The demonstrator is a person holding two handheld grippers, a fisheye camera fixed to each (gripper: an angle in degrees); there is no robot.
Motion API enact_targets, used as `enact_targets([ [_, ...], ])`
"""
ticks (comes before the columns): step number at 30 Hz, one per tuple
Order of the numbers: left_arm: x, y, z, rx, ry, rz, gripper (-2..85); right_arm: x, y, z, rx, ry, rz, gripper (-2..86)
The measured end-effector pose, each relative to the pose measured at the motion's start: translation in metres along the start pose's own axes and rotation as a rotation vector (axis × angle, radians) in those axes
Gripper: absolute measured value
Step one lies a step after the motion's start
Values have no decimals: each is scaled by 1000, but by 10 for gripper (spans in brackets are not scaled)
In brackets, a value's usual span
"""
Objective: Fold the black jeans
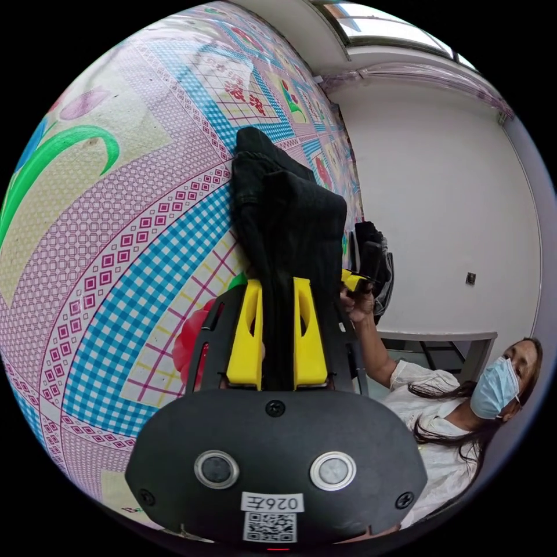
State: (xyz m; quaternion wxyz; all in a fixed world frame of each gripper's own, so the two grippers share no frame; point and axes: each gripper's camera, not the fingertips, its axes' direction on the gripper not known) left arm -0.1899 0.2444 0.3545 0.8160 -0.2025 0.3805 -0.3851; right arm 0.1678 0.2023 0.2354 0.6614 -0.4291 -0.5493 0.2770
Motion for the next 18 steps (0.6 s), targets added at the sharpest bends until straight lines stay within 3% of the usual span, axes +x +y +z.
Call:
enact_targets([
  [3,10,14,13,2,64,32,130,22,12,-9,10,-1,7,113],
  [10,31,49,52,5,-57,17,64,38,18,42,-61,137,-24,48],
  [18,106,135,81,172,-222,161,57,-49,106,96,30,636,-329,32],
])
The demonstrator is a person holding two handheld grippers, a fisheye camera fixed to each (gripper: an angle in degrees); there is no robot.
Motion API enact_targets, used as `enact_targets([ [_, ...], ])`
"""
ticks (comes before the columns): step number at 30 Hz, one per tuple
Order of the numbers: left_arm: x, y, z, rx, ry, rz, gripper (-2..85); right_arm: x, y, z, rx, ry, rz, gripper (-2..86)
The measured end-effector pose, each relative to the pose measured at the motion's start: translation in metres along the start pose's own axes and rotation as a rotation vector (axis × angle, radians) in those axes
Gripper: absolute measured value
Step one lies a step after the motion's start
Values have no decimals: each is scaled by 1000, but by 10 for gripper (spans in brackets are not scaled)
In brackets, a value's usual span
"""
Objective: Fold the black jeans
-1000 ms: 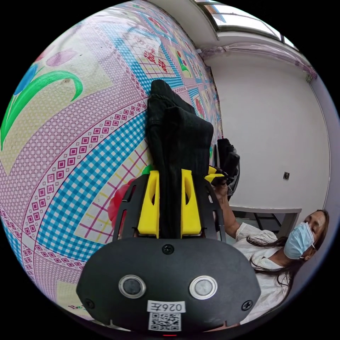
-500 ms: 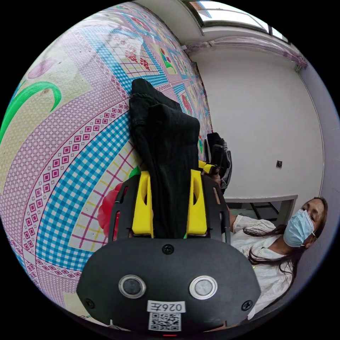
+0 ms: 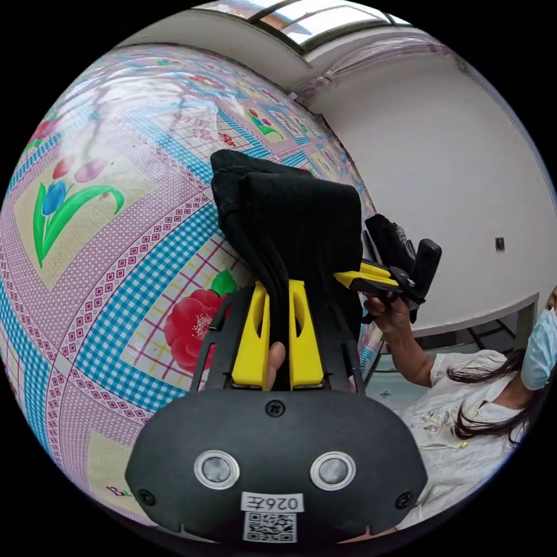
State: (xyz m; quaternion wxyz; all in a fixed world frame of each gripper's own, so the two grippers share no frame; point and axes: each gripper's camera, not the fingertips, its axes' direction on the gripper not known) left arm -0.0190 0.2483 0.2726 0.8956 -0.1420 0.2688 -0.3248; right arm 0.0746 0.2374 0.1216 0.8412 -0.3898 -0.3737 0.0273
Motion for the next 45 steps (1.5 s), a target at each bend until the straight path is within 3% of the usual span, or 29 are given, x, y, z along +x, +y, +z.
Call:
enact_targets([
  [6,50,78,-23,190,7,2,55,-111,47,0,98,302,-292,31],
  [13,104,174,-82,377,-66,-11,56,-210,91,8,225,384,-499,30],
  [19,126,260,-165,529,-223,-30,56,-290,94,41,333,235,-597,30],
  [25,122,339,-290,621,-503,-88,55,-380,18,128,357,-116,-592,29],
  [31,77,352,-439,532,-744,-102,55,-503,-98,253,356,-381,-541,30],
  [36,8,293,-522,268,-877,-128,56,-556,-217,401,211,-604,-238,33],
  [45,-164,168,-506,-97,-810,-185,91,-533,-306,555,82,-419,72,42],
])
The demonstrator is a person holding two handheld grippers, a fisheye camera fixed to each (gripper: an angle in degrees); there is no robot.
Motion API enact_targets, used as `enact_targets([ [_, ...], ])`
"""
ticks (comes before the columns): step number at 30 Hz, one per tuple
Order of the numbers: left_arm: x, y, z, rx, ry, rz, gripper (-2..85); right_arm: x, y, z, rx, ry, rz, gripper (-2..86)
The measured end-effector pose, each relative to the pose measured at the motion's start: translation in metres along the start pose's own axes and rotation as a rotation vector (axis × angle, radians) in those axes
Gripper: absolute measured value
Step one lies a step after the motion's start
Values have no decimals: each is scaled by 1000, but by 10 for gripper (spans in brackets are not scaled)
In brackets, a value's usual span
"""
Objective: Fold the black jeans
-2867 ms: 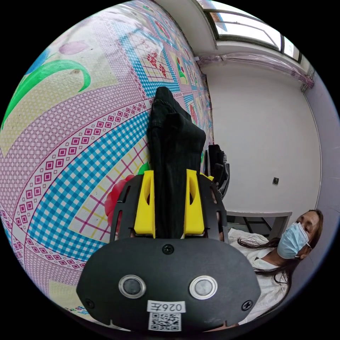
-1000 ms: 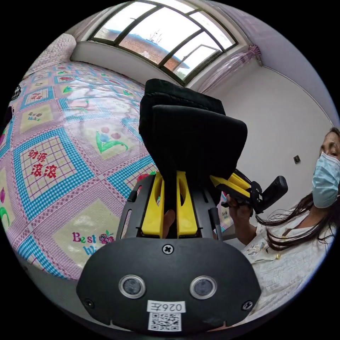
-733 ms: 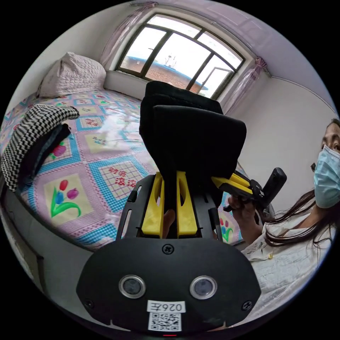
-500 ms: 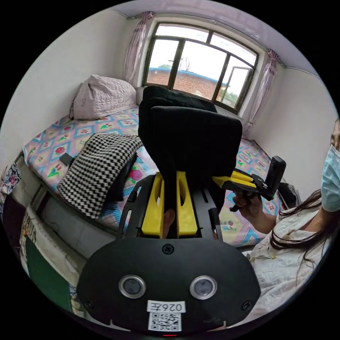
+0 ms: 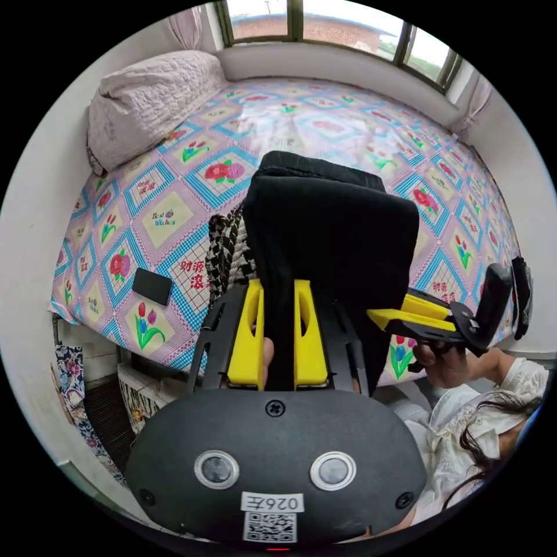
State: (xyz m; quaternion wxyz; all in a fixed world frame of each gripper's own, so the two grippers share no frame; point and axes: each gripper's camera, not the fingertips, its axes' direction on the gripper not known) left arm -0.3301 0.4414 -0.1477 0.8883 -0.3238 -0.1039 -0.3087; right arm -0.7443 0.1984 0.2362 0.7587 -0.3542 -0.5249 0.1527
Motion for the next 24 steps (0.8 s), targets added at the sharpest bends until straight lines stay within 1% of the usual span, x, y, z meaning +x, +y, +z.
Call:
enact_targets([
  [1,-7,-11,22,-75,-13,7,109,9,-1,4,-7,-14,28,42],
  [2,-16,-14,27,-70,48,3,115,23,-2,6,-8,-51,53,42],
  [4,-36,-11,21,-61,147,-14,123,34,0,4,-13,-99,35,43],
  [6,-55,-1,12,-35,210,1,121,42,7,-10,-27,-138,9,42],
  [8,-85,24,-16,47,183,-49,91,38,17,-30,-7,-152,-33,38],
  [9,-92,32,-25,83,169,-75,63,30,23,-47,37,-119,-69,31],
  [10,-106,51,-42,169,159,-148,6,24,26,-55,64,-104,-95,30],
  [11,-114,70,-57,273,220,-153,0,9,29,-70,121,-78,-157,29],
  [12,-116,80,-63,338,285,-130,-4,-9,29,-80,183,-53,-221,27],
  [13,-120,94,-67,461,432,-110,-6,-19,27,-82,205,-38,-259,27],
  [14,-123,102,-62,546,562,-115,-8,-41,19,-78,224,-2,-345,26],
  [16,-125,102,-40,604,667,-141,-9,-65,1,-57,202,42,-428,25],
  [17,-127,96,-18,587,683,-176,-9,-74,-11,-37,178,79,-473,22],
  [18,-129,91,-6,563,679,-197,-10,-76,-22,-11,137,164,-495,19],
  [19,-132,82,22,490,647,-250,-10,-75,-26,3,109,220,-507,13],
  [20,-137,77,49,422,631,-294,-10,-69,-30,28,50,330,-528,1],
  [21,-140,77,59,430,667,-305,-10,-62,-27,33,63,322,-556,-3],
  [22,-150,86,71,494,778,-366,-10,-59,-26,30,74,308,-548,-5],
  [23,-157,97,74,575,846,-404,-10,-58,-24,20,72,298,-525,-7],
  [24,-159,103,72,609,845,-415,-10,-60,-19,4,88,302,-524,-8],
])
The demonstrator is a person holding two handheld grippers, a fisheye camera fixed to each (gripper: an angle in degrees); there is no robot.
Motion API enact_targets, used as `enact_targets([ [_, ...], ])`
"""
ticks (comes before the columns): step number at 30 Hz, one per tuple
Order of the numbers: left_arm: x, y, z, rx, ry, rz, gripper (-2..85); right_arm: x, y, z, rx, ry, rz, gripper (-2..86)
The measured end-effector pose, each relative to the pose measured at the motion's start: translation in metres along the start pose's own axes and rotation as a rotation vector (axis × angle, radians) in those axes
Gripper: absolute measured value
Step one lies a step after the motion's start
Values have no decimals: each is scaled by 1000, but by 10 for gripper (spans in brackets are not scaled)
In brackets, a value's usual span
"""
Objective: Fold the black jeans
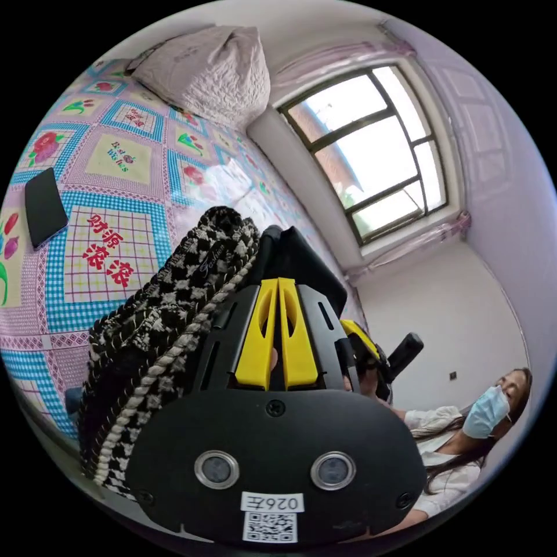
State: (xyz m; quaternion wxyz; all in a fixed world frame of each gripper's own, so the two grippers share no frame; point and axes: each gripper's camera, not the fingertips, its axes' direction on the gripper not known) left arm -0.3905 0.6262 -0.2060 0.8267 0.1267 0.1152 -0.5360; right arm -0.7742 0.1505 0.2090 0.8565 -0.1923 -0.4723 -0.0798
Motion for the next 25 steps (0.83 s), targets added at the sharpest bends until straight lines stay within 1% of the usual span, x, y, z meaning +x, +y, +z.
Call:
enact_targets([
  [2,16,16,-23,89,-43,79,-10,0,8,-33,37,33,-12,-9],
  [5,54,52,-40,149,-133,202,-10,6,29,-100,89,70,4,-9],
  [7,77,85,-39,187,-161,262,-10,10,49,-142,118,82,36,-9],
  [9,94,120,-26,196,-145,304,-10,10,84,-193,118,122,77,-9],
  [12,115,174,17,124,-77,327,-10,7,134,-250,76,200,127,-9],
  [13,125,195,38,90,-30,344,-10,7,144,-261,63,209,140,-9],
  [15,146,226,70,52,14,381,-10,7,186,-312,35,243,215,-9],
  [16,164,245,92,21,23,421,-10,7,197,-326,33,251,231,-9],
  [20,249,303,167,-88,44,613,-10,-1,272,-436,19,333,332,-9],
  [22,287,326,195,-98,72,688,-10,-5,304,-487,13,372,403,-9],
  [24,325,349,219,-79,98,758,-10,-13,343,-553,15,415,485,-9],
  [25,348,366,236,-58,116,808,-10,-15,352,-569,16,431,507,-9],
])
